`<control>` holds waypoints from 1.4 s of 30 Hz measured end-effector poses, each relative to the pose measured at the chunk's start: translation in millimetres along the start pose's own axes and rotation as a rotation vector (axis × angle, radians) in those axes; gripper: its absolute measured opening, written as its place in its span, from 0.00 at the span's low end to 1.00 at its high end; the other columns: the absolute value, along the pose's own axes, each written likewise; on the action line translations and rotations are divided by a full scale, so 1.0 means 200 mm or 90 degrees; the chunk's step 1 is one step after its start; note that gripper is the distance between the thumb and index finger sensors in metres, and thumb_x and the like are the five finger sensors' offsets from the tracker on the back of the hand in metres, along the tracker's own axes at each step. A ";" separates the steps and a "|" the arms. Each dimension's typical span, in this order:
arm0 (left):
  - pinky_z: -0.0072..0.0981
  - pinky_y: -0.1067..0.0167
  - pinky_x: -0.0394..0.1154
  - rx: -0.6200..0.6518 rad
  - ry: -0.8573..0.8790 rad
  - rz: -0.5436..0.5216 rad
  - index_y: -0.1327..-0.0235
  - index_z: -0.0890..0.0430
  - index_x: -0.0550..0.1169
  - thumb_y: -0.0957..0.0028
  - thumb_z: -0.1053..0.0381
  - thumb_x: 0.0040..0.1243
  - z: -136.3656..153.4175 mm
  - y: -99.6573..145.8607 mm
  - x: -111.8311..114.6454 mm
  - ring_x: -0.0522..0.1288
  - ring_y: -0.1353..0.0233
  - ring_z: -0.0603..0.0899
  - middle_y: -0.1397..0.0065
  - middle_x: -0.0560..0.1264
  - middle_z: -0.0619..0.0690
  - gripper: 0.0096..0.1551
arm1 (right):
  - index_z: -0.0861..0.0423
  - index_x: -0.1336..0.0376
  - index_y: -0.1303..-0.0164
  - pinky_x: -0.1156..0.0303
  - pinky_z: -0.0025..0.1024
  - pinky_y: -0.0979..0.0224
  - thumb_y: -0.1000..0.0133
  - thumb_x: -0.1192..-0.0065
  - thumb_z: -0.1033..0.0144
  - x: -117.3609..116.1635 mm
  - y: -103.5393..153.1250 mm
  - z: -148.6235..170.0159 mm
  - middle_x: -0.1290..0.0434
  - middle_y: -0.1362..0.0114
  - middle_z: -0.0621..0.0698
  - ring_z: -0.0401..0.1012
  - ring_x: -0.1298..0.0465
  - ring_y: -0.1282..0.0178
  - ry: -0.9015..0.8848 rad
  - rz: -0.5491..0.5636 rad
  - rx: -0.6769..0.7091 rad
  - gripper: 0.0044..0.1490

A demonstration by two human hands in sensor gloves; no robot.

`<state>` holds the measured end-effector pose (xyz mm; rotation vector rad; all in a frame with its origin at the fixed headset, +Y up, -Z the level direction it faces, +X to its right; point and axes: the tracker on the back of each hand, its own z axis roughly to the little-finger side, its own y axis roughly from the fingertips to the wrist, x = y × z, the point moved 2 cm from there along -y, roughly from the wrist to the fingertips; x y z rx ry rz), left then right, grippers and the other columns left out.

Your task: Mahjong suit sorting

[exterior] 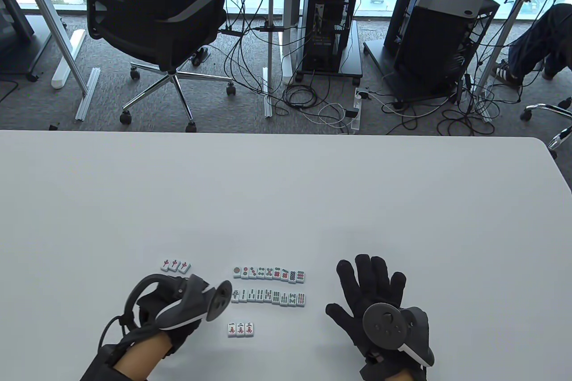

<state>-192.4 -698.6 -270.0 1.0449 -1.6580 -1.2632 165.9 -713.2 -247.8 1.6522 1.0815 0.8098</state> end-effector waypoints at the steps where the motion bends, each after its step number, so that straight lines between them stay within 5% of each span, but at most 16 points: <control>1: 0.43 0.66 0.82 -0.014 0.002 0.005 0.52 0.51 0.84 0.70 0.39 0.72 0.04 0.00 0.02 0.83 0.76 0.47 0.67 0.87 0.38 0.32 | 0.40 0.66 0.16 0.72 0.71 0.23 0.43 0.52 0.34 0.00 0.00 0.00 0.63 0.12 0.55 0.58 0.70 0.15 0.002 -0.002 0.000 0.51; 5: 0.44 0.66 0.82 -0.078 0.008 0.035 0.52 0.51 0.84 0.70 0.40 0.72 0.23 0.02 0.16 0.83 0.76 0.47 0.67 0.87 0.38 0.32 | 0.40 0.66 0.16 0.72 0.70 0.23 0.43 0.52 0.34 -0.02 -0.01 0.00 0.63 0.11 0.55 0.58 0.70 0.15 0.008 -0.010 -0.005 0.51; 10: 0.44 0.64 0.81 -0.068 0.027 0.105 0.45 0.48 0.81 0.72 0.38 0.72 0.27 0.00 0.35 0.83 0.74 0.47 0.65 0.87 0.37 0.37 | 0.40 0.66 0.16 0.72 0.70 0.23 0.43 0.52 0.34 -0.02 -0.01 0.01 0.63 0.12 0.55 0.58 0.70 0.15 0.013 -0.011 -0.010 0.51; 22: 0.43 0.65 0.81 -0.017 0.028 0.112 0.49 0.53 0.80 0.71 0.39 0.72 0.23 -0.08 0.46 0.82 0.76 0.47 0.67 0.86 0.37 0.36 | 0.40 0.66 0.16 0.72 0.70 0.23 0.43 0.52 0.35 -0.02 -0.01 0.00 0.63 0.12 0.55 0.58 0.70 0.15 0.011 -0.010 -0.010 0.51; 31: 0.43 0.66 0.81 -0.044 0.044 0.056 0.51 0.55 0.82 0.70 0.38 0.71 0.23 -0.11 0.19 0.82 0.77 0.46 0.68 0.86 0.37 0.36 | 0.40 0.66 0.16 0.72 0.70 0.23 0.43 0.52 0.35 -0.02 -0.01 0.00 0.63 0.12 0.55 0.57 0.70 0.15 -0.001 -0.008 -0.001 0.51; 37: 0.41 0.69 0.82 0.068 0.094 -0.022 0.51 0.56 0.82 0.69 0.38 0.70 -0.16 -0.10 -0.06 0.82 0.78 0.45 0.69 0.87 0.37 0.36 | 0.40 0.66 0.16 0.72 0.70 0.23 0.43 0.52 0.34 -0.03 -0.01 -0.01 0.63 0.11 0.55 0.57 0.70 0.15 0.003 -0.014 0.004 0.51; 42: 0.41 0.70 0.82 0.155 0.070 -0.019 0.52 0.57 0.82 0.70 0.37 0.71 -0.52 -0.09 -0.13 0.82 0.80 0.44 0.70 0.86 0.36 0.36 | 0.40 0.66 0.16 0.72 0.70 0.23 0.43 0.52 0.34 -0.02 -0.01 -0.01 0.63 0.11 0.55 0.58 0.70 0.15 -0.005 -0.010 0.003 0.51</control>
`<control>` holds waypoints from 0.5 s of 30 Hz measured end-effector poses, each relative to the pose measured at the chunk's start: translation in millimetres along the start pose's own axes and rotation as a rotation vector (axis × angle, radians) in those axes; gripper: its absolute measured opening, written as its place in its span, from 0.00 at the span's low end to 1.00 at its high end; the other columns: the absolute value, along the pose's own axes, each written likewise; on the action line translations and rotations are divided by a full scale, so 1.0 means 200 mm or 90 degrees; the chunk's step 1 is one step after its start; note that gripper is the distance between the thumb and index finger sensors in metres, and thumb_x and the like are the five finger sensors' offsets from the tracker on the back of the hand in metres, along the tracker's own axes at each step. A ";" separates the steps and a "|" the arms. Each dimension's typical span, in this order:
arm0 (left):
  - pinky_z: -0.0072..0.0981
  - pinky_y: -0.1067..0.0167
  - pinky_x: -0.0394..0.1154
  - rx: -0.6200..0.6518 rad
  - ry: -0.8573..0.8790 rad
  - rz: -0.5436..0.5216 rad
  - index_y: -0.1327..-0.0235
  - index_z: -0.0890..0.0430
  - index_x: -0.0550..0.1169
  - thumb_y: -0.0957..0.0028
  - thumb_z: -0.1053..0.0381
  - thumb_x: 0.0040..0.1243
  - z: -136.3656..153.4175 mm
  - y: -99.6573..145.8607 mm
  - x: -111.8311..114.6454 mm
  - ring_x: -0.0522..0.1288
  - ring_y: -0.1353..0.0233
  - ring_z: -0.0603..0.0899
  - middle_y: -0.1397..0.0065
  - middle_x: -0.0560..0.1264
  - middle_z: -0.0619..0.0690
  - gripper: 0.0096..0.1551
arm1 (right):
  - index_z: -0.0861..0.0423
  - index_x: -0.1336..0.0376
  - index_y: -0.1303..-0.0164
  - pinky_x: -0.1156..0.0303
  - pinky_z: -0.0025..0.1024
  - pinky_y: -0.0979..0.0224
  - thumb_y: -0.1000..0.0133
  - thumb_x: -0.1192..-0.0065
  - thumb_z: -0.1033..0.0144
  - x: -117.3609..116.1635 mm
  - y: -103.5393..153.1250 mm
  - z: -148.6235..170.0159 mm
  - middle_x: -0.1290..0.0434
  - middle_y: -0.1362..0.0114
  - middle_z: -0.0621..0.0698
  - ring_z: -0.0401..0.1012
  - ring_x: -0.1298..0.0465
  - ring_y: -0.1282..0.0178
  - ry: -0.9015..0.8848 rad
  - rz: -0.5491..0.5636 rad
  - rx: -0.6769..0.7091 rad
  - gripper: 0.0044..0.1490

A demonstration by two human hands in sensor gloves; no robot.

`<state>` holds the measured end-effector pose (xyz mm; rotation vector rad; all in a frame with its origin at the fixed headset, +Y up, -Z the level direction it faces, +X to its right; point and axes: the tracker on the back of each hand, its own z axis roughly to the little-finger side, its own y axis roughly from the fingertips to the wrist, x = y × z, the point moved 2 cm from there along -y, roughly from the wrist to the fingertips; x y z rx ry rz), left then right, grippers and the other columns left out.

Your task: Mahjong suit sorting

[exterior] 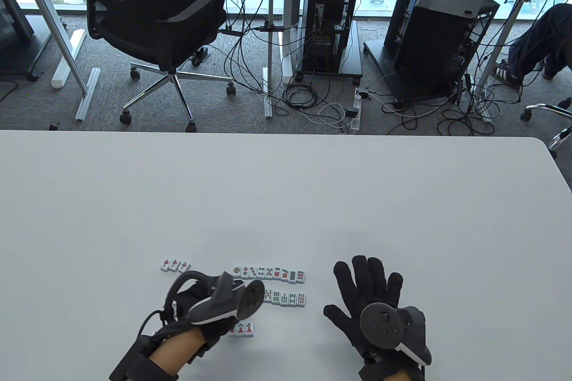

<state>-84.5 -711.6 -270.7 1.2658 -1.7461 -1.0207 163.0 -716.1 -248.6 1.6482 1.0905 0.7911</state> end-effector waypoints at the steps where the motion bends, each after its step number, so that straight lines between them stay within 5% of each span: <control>1: 0.40 0.71 0.82 0.008 -0.007 0.009 0.53 0.57 0.83 0.70 0.37 0.71 -0.04 -0.01 0.01 0.82 0.80 0.44 0.71 0.86 0.36 0.36 | 0.40 0.66 0.16 0.72 0.70 0.23 0.43 0.52 0.35 0.00 0.00 0.00 0.63 0.12 0.55 0.58 0.70 0.15 -0.001 0.000 0.000 0.51; 5: 0.40 0.72 0.82 0.020 -0.039 0.047 0.54 0.57 0.83 0.70 0.37 0.71 -0.17 -0.05 0.09 0.81 0.82 0.44 0.73 0.86 0.35 0.36 | 0.40 0.66 0.16 0.72 0.70 0.23 0.43 0.52 0.34 -0.01 0.00 0.00 0.63 0.11 0.55 0.58 0.70 0.15 -0.004 -0.006 0.005 0.51; 15: 0.40 0.74 0.81 0.012 -0.072 0.073 0.55 0.56 0.84 0.72 0.37 0.72 -0.20 -0.07 0.22 0.80 0.84 0.44 0.76 0.86 0.36 0.35 | 0.40 0.66 0.16 0.72 0.70 0.23 0.43 0.52 0.34 -0.02 0.00 -0.01 0.63 0.11 0.55 0.58 0.70 0.15 -0.011 -0.010 0.013 0.51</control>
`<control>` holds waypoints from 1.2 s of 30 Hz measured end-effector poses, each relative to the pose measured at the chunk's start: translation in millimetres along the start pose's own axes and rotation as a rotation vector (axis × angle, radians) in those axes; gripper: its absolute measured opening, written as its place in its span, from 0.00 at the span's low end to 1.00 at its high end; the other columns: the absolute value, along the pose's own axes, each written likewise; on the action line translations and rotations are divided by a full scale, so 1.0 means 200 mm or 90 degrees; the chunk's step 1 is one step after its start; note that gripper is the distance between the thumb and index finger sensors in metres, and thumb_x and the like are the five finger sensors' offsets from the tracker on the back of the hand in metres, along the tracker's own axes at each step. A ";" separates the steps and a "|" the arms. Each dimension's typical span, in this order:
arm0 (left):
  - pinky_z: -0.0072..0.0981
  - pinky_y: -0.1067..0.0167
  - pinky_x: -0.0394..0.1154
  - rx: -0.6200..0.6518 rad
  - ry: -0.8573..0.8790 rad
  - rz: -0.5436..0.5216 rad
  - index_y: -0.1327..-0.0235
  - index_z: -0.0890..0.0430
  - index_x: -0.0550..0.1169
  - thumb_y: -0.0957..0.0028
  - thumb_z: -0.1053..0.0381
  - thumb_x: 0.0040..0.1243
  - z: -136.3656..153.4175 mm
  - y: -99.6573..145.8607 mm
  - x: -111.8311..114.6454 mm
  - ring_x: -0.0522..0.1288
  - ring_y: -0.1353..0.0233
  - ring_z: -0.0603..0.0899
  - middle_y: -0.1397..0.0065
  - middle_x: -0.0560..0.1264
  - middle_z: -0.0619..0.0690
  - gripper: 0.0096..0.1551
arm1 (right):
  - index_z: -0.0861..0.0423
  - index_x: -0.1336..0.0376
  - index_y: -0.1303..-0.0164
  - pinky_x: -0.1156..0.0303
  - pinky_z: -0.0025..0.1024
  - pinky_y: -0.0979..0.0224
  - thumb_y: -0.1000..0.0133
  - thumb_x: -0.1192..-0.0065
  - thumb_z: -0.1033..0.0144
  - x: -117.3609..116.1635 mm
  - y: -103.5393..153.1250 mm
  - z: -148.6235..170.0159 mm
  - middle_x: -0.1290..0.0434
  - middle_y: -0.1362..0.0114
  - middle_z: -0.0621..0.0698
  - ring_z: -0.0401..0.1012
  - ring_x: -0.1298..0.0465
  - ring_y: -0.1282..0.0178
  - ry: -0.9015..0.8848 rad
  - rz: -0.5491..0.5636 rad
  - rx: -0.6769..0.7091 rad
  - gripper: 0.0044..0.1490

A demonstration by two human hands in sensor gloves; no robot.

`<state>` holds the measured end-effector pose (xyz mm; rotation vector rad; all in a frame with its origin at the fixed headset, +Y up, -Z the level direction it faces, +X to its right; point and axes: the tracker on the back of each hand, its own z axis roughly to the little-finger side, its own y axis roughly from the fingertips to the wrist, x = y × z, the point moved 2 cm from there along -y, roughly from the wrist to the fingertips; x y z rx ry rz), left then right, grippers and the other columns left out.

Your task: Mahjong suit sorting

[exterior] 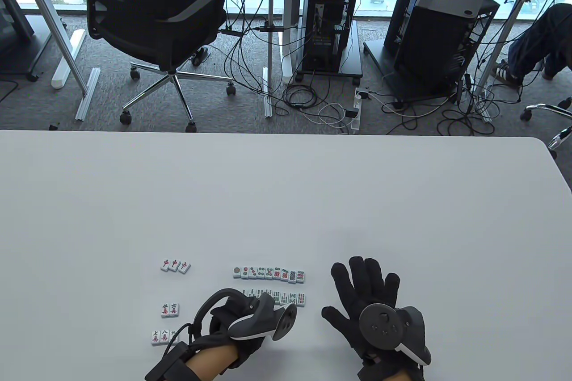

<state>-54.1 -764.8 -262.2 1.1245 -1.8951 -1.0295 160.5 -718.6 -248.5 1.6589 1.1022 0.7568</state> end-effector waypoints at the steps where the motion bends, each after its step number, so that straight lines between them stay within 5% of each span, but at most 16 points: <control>1: 0.40 0.74 0.81 0.000 -0.006 0.001 0.55 0.56 0.84 0.72 0.37 0.72 0.00 0.00 0.01 0.79 0.84 0.44 0.76 0.86 0.36 0.35 | 0.40 0.66 0.16 0.72 0.71 0.23 0.43 0.52 0.34 0.00 0.00 0.00 0.63 0.11 0.55 0.58 0.70 0.15 -0.001 0.000 -0.001 0.51; 9: 0.41 0.72 0.81 0.003 -0.040 -0.027 0.51 0.52 0.83 0.73 0.35 0.71 0.04 0.07 -0.01 0.81 0.82 0.45 0.73 0.86 0.36 0.37 | 0.40 0.66 0.16 0.72 0.70 0.23 0.43 0.52 0.35 0.00 0.00 0.00 0.63 0.11 0.55 0.58 0.70 0.15 0.002 -0.002 -0.009 0.51; 19: 0.42 0.71 0.81 -0.134 -0.001 -0.050 0.52 0.52 0.84 0.72 0.38 0.72 0.56 0.31 -0.06 0.81 0.82 0.45 0.74 0.87 0.37 0.34 | 0.40 0.66 0.16 0.72 0.70 0.23 0.43 0.52 0.35 0.00 0.00 0.01 0.63 0.12 0.55 0.58 0.70 0.15 0.008 -0.010 -0.021 0.51; 27: 0.41 0.71 0.81 -0.202 0.032 -0.002 0.52 0.51 0.84 0.72 0.38 0.72 0.87 0.37 0.16 0.81 0.82 0.45 0.74 0.86 0.36 0.34 | 0.40 0.66 0.16 0.72 0.70 0.23 0.43 0.52 0.35 -0.01 0.00 0.01 0.63 0.12 0.55 0.58 0.70 0.15 0.019 -0.018 -0.028 0.51; 36: 0.41 0.70 0.81 -0.206 0.043 0.045 0.48 0.51 0.81 0.72 0.37 0.72 0.84 0.28 0.35 0.81 0.81 0.45 0.73 0.86 0.36 0.37 | 0.40 0.66 0.17 0.72 0.70 0.23 0.43 0.52 0.35 -0.02 -0.01 0.01 0.63 0.12 0.55 0.58 0.70 0.16 0.027 -0.028 -0.037 0.51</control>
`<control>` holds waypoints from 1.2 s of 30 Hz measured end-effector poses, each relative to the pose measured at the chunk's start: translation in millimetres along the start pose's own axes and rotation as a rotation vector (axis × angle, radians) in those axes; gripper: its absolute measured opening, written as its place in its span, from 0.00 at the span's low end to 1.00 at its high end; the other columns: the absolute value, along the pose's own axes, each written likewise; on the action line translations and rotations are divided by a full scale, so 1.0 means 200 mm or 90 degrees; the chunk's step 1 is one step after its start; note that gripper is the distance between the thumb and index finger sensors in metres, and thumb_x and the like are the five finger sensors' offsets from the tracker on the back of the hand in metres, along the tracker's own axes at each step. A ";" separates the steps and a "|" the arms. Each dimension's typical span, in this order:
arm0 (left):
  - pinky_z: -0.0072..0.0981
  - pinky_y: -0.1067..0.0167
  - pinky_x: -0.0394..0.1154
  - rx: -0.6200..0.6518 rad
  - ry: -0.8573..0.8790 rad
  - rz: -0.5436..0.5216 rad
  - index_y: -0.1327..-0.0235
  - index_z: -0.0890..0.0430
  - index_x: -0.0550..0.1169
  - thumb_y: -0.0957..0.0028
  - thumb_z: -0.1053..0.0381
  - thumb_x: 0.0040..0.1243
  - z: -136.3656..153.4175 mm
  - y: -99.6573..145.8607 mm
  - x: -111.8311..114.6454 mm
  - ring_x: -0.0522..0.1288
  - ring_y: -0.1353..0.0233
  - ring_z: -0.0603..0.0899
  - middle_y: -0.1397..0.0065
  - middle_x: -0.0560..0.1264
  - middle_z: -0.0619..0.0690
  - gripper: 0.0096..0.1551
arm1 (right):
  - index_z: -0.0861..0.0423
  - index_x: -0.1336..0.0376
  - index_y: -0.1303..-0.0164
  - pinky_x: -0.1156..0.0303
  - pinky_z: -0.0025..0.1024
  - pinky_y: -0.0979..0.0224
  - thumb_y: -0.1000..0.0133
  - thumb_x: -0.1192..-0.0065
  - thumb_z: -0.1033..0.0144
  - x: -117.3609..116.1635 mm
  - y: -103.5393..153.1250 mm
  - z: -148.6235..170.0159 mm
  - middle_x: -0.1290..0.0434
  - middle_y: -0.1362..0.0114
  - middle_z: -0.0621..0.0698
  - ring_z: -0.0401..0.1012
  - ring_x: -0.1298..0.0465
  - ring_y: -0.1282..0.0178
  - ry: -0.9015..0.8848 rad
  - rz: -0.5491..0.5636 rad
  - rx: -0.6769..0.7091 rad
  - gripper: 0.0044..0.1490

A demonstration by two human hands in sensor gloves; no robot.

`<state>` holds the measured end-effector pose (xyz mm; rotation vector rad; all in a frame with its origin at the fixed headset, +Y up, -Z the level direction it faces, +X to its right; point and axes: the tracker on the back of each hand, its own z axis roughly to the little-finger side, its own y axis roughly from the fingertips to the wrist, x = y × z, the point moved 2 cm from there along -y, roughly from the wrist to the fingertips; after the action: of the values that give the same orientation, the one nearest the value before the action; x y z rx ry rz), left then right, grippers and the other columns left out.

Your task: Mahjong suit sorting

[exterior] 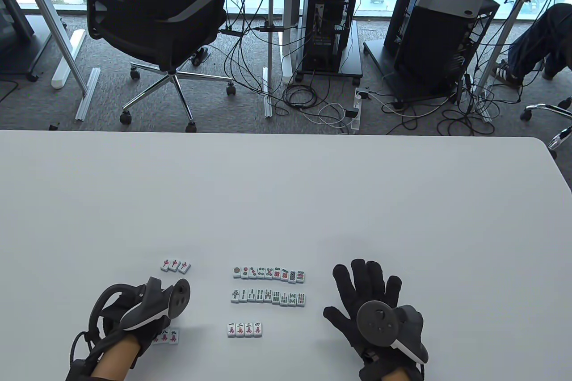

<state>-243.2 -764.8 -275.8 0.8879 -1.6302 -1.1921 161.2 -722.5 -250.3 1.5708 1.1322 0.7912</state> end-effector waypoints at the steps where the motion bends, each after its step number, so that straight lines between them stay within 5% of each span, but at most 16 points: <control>1: 0.41 0.70 0.81 -0.001 -0.008 0.000 0.49 0.52 0.81 0.72 0.37 0.71 -0.01 -0.01 0.01 0.81 0.81 0.45 0.73 0.86 0.36 0.37 | 0.40 0.66 0.17 0.72 0.71 0.23 0.43 0.52 0.35 0.00 0.00 0.00 0.63 0.12 0.55 0.58 0.70 0.16 0.000 0.001 -0.001 0.51; 7: 0.42 0.71 0.81 -0.006 -0.019 0.006 0.52 0.56 0.83 0.71 0.38 0.71 -0.02 -0.02 0.00 0.81 0.82 0.45 0.74 0.86 0.36 0.35 | 0.40 0.66 0.17 0.72 0.70 0.23 0.43 0.52 0.35 0.00 0.00 0.00 0.63 0.12 0.55 0.58 0.70 0.15 -0.006 0.003 -0.001 0.51; 12: 0.41 0.72 0.81 -0.037 -0.003 -0.042 0.54 0.57 0.83 0.70 0.37 0.70 -0.01 0.01 -0.15 0.81 0.82 0.45 0.74 0.86 0.36 0.36 | 0.40 0.66 0.17 0.72 0.70 0.23 0.43 0.52 0.35 0.00 0.00 0.00 0.63 0.12 0.55 0.57 0.70 0.15 -0.015 0.006 0.003 0.51; 16: 0.41 0.72 0.81 0.008 0.075 -0.100 0.54 0.57 0.83 0.70 0.36 0.70 -0.15 0.04 -0.32 0.81 0.82 0.45 0.74 0.86 0.35 0.36 | 0.40 0.66 0.17 0.72 0.70 0.23 0.43 0.52 0.35 0.01 0.00 0.00 0.63 0.12 0.55 0.57 0.70 0.15 -0.020 0.009 0.003 0.51; 21: 0.41 0.73 0.81 0.116 0.121 -0.145 0.55 0.57 0.83 0.70 0.36 0.70 -0.49 0.08 -0.47 0.80 0.83 0.45 0.75 0.86 0.36 0.36 | 0.40 0.66 0.17 0.72 0.70 0.23 0.43 0.52 0.35 0.00 0.00 0.01 0.63 0.12 0.55 0.57 0.70 0.15 -0.022 0.012 0.006 0.51; 28: 0.40 0.74 0.81 0.205 0.090 -0.123 0.55 0.57 0.84 0.70 0.36 0.70 -0.83 0.08 -0.48 0.80 0.84 0.44 0.76 0.86 0.35 0.35 | 0.40 0.67 0.17 0.73 0.70 0.23 0.43 0.52 0.35 0.01 0.00 0.01 0.62 0.12 0.55 0.57 0.71 0.15 -0.035 0.021 0.012 0.51; 36: 0.39 0.76 0.81 0.216 -0.011 -0.097 0.57 0.56 0.85 0.72 0.35 0.71 -0.96 0.04 -0.38 0.79 0.86 0.44 0.80 0.85 0.34 0.35 | 0.40 0.67 0.17 0.73 0.70 0.23 0.43 0.52 0.35 0.01 0.00 0.01 0.67 0.11 0.55 0.57 0.71 0.15 -0.047 0.024 0.019 0.51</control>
<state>-37.7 -754.1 -262.2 1.2366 -1.8375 -1.0405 163.5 -720.3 -250.4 1.6379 1.0674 0.7377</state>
